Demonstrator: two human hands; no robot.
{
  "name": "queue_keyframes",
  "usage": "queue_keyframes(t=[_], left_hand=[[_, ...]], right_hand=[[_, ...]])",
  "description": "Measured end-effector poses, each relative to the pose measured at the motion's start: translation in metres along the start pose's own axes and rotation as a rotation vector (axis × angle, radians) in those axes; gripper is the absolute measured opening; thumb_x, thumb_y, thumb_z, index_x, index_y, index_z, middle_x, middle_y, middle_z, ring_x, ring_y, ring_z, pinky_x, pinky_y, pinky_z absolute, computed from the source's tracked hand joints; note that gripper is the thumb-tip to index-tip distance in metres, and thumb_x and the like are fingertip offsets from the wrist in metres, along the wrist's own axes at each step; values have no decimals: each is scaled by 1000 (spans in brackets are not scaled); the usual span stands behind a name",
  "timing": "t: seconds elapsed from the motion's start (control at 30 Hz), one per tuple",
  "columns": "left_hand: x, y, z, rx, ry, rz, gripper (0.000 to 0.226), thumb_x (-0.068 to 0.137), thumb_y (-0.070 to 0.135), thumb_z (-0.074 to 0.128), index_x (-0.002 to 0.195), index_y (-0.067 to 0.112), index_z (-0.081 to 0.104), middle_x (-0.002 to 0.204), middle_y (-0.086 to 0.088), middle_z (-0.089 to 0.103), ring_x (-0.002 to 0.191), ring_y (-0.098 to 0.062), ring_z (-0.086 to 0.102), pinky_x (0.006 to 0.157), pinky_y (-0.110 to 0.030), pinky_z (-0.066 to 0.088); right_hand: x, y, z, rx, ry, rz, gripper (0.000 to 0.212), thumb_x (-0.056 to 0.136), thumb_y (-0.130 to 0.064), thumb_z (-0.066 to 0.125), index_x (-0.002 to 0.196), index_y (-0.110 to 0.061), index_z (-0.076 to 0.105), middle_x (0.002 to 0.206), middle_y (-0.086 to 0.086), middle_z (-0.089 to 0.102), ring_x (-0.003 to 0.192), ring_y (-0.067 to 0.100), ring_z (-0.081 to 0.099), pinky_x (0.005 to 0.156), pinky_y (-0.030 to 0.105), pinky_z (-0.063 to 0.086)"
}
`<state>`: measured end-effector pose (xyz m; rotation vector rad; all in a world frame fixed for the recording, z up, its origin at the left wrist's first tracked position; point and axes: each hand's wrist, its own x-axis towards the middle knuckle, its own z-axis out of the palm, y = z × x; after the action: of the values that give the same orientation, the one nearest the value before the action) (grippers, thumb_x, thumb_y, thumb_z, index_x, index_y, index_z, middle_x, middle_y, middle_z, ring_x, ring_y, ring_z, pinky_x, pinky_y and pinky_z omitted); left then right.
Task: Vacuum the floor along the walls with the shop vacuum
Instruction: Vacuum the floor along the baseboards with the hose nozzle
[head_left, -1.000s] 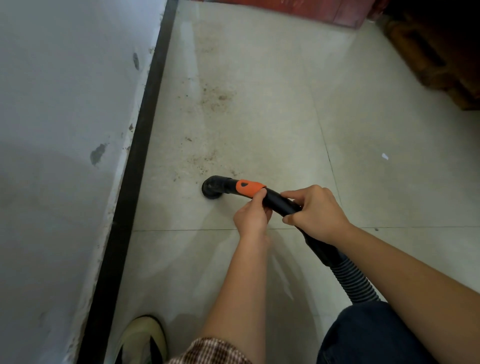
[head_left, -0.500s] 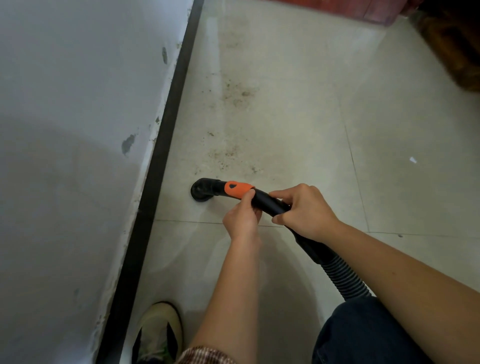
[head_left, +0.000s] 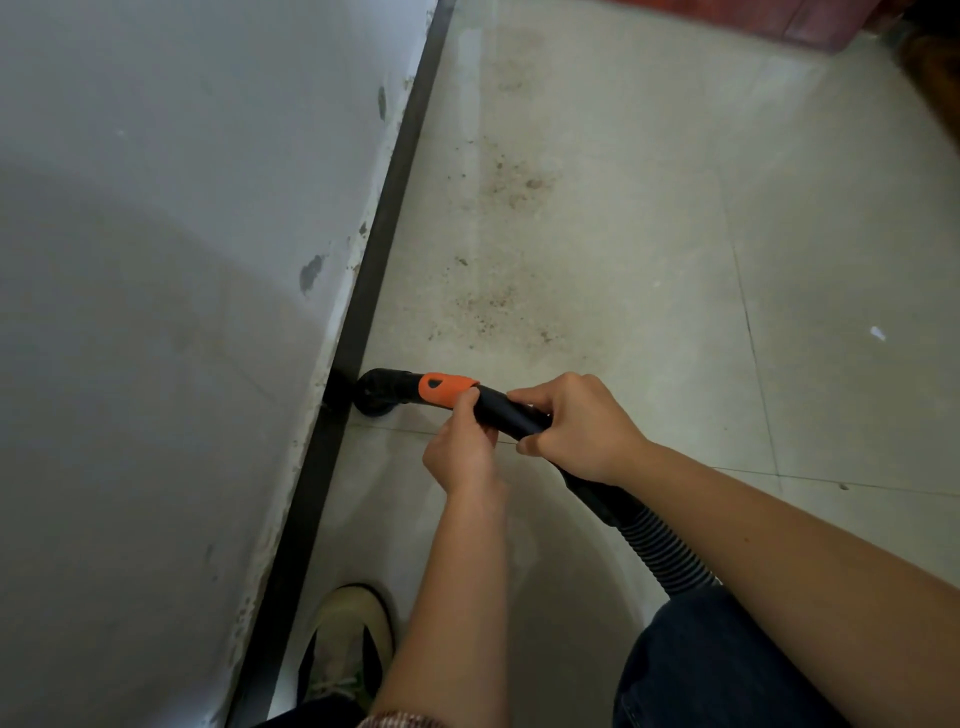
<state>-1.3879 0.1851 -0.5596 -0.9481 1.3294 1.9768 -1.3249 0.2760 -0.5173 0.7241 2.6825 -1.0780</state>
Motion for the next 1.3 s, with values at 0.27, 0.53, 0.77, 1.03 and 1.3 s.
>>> queue_keyframes(t=[0.27, 0.53, 0.77, 1.03, 1.3], left_hand=[[2, 9, 5, 40, -68, -23, 8, 83, 10, 73, 80, 5, 67, 77, -7, 74, 73, -13, 73, 64, -20, 56], [6, 8, 21, 142, -191, -81, 7, 87, 13, 70, 88, 6, 67, 92, -10, 73, 84, -13, 71, 75, -21, 57], [-2, -13, 43, 174, -256, -141, 7, 88, 11, 70, 90, 5, 66, 94, -12, 73, 82, -14, 71, 71, -20, 58], [-15, -43, 67, 217, -281, -183, 10, 86, 11, 71, 91, 3, 67, 92, -13, 74, 81, -16, 73, 67, -21, 57], [-32, -71, 82, 228, -294, -190, 8, 82, 10, 73, 80, 4, 68, 75, -9, 75, 67, -15, 73, 69, -25, 56]], right_hand=[[0, -4, 0, 7, 64, 27, 22, 75, -6, 66, 90, -20, 73, 68, 10, 66, 63, 25, 58, 58, 34, 49], [-5, 0, -8, -20, 154, 86, 21, 77, -6, 65, 92, -17, 72, 68, 15, 62, 64, 31, 57, 59, 37, 50], [-18, 22, -23, -37, 214, 176, 21, 76, -8, 66, 91, -22, 71, 66, 11, 62, 62, 28, 57, 57, 35, 49], [-34, 51, -40, -49, 283, 255, 23, 74, -8, 66, 92, -22, 72, 62, 6, 62, 58, 24, 57, 53, 31, 47], [-51, 75, -54, -66, 327, 342, 22, 70, -11, 67, 90, -21, 71, 60, 6, 60, 56, 18, 54, 45, 24, 40]])
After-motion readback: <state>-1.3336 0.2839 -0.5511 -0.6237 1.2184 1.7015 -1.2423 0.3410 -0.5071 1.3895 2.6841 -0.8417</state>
